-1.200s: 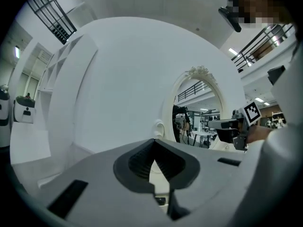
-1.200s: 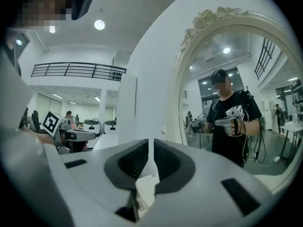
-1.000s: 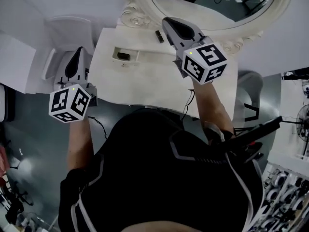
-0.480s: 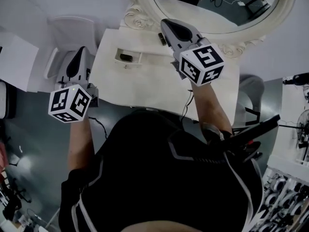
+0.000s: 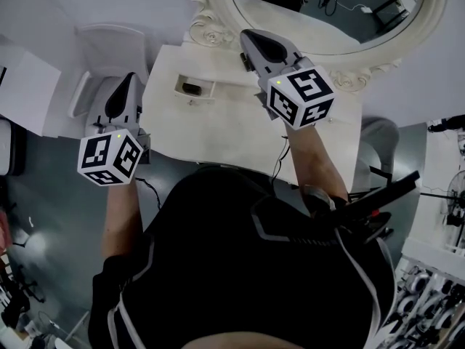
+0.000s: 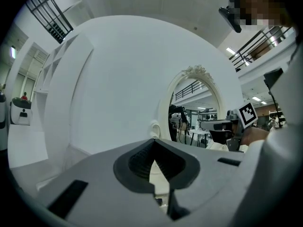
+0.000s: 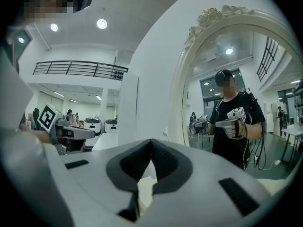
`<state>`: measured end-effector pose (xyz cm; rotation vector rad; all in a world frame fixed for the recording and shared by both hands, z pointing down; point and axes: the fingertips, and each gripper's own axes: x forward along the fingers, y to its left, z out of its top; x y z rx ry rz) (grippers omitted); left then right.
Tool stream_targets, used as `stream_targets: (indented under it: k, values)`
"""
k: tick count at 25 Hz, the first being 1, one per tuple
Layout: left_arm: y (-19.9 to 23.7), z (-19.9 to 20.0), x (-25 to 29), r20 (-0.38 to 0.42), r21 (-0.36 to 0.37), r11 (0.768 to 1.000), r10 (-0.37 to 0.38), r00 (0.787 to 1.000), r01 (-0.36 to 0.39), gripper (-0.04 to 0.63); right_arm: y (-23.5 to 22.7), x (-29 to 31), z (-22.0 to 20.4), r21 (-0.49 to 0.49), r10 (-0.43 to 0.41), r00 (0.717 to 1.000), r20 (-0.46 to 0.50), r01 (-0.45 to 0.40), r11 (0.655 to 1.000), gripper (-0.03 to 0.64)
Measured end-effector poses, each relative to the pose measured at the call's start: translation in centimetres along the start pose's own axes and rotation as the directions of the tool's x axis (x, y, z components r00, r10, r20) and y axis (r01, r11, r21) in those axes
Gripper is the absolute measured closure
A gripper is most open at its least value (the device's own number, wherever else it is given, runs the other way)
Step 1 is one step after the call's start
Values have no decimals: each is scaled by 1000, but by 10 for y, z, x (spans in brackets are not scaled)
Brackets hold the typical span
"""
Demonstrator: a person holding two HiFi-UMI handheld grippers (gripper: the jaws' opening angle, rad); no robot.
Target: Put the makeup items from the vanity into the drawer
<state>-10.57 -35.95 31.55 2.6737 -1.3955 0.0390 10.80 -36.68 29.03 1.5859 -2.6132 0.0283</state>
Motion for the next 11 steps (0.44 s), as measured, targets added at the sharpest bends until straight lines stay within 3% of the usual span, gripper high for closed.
stream_targets:
  k: [11]
  values:
    - [1,3,-3,10,-25,1000,0,1000,0,592,2,3,-1,-3,10,1000,-12,-10,1000,612]
